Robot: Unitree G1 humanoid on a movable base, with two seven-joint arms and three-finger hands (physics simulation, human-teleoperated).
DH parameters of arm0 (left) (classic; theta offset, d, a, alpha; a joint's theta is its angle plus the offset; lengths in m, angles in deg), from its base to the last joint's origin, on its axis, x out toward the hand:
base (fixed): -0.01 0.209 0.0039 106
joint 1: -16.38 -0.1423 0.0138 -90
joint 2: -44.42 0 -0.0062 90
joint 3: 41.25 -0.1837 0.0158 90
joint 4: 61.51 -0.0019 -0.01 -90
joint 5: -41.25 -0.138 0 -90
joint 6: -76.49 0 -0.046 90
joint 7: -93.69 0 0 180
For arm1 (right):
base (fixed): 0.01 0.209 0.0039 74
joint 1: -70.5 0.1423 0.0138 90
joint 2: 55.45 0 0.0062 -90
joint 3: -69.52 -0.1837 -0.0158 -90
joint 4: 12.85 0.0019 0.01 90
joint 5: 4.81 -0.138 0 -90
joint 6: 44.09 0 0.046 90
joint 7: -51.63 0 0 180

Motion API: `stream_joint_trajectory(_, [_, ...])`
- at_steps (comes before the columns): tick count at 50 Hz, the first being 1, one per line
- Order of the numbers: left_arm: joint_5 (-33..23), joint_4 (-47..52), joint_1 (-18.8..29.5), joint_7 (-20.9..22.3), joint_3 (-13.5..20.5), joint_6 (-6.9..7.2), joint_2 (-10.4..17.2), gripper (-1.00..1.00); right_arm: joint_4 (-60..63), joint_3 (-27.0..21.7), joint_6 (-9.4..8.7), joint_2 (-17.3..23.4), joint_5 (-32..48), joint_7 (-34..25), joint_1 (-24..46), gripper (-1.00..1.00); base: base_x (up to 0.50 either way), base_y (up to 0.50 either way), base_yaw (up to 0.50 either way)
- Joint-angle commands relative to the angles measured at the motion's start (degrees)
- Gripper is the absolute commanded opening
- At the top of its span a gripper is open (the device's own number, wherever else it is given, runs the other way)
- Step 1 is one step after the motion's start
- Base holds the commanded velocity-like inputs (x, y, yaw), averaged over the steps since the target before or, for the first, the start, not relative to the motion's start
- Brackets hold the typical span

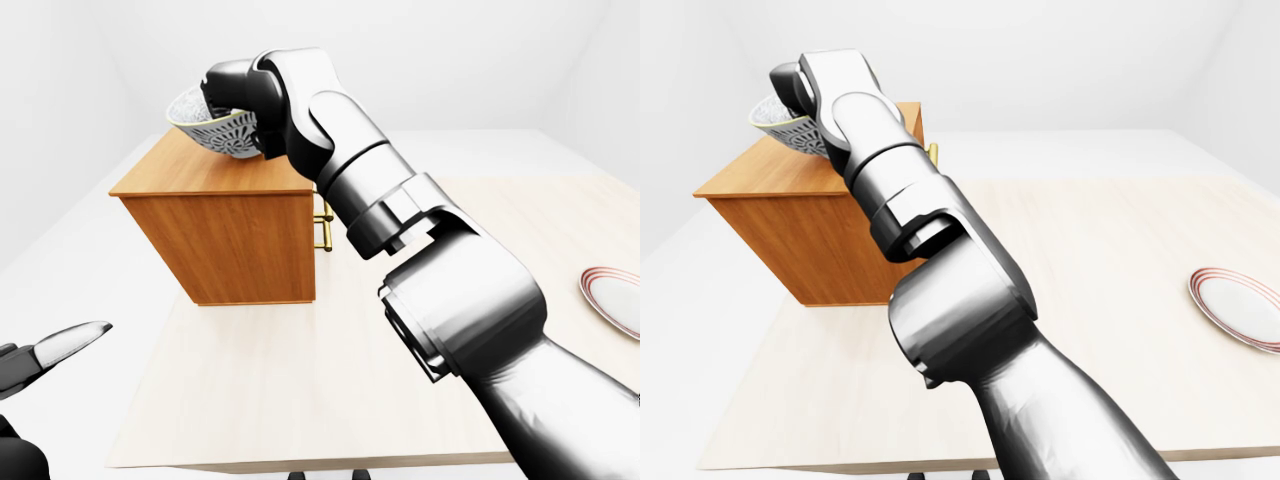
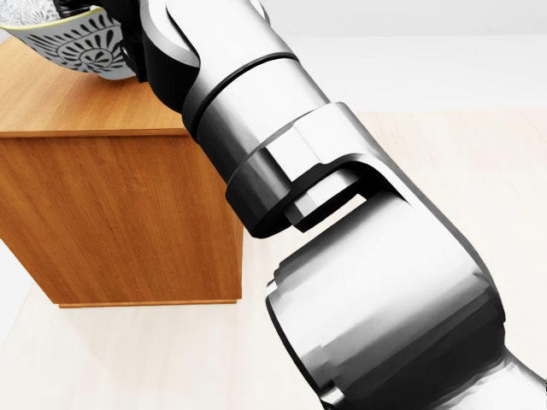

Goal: Put the bowl on top of the cabinet.

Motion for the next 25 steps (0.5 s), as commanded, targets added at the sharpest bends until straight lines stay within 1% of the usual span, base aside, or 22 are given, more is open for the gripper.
stream_joint_trajectory(1, [0.22, 0.13, 0.02, -0.04, 0.15, 0.00, 0.02, 1.00, 0.38, -0.27, 0.01, -0.05, 3.37, 1.01, -0.96, -1.00, 0.00, 0.00, 0.00])
stream_joint_trajectory(25, [0.12, -0.18, -0.21, 0.25, 0.12, 0.00, -0.14, 1.00, 0.10, -0.35, 0.01, 0.13, 3.42, 1.42, -1.72, -1.00, 0.00, 0.00, 0.00])
